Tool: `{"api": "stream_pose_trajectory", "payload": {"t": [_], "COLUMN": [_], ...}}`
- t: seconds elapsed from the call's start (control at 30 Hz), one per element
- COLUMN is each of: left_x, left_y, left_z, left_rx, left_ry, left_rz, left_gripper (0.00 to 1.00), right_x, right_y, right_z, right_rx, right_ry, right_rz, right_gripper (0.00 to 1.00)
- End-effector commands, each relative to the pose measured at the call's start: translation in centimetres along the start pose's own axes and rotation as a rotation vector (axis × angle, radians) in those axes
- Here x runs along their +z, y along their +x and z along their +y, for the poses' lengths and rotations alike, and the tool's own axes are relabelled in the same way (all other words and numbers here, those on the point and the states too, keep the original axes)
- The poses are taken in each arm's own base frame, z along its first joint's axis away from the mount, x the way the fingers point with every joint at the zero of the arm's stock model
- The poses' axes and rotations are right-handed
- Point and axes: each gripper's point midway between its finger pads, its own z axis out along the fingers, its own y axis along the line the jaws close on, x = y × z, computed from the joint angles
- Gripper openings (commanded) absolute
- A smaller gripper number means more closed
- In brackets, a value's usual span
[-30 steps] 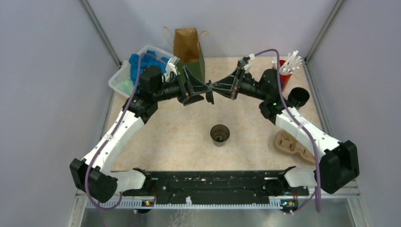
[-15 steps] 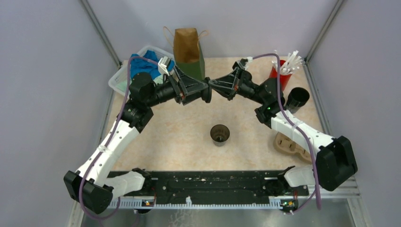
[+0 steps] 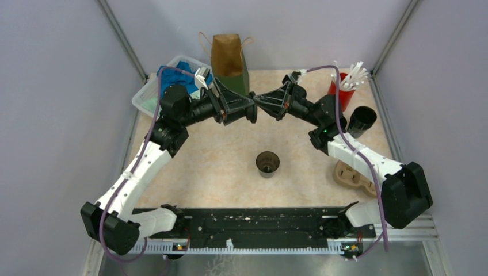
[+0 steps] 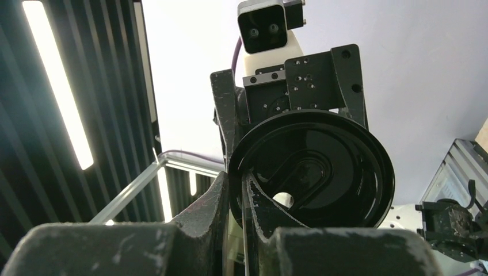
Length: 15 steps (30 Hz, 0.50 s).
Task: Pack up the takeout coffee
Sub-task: Close the cup lid on the coffee cup.
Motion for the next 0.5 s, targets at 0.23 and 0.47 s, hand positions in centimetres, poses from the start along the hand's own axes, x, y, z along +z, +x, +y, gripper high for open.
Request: {"api": "stream_pose_trajectory", "payload": {"t": [0.23,0.47], "left_x": [0.1,0.3], "left_y": [-0.5,-1.4], "left_z": [-1.9,-0.1], "left_rx": [0.072,0.160], "left_ry": [0.035,-0.116], "left_rz": [0.011,0.009], "left_gripper": [0.70,0.64], "right_x": [0.7,-1.9], "right_y": [0.9,-0.7], "right_z": [1.8,-2.1], "right_rx": [-0.028,-0.080], "right_ry": [-0.059,0.103], "right_rz": [0.030,-0.023], "right_gripper": [0.05,0.38]}}
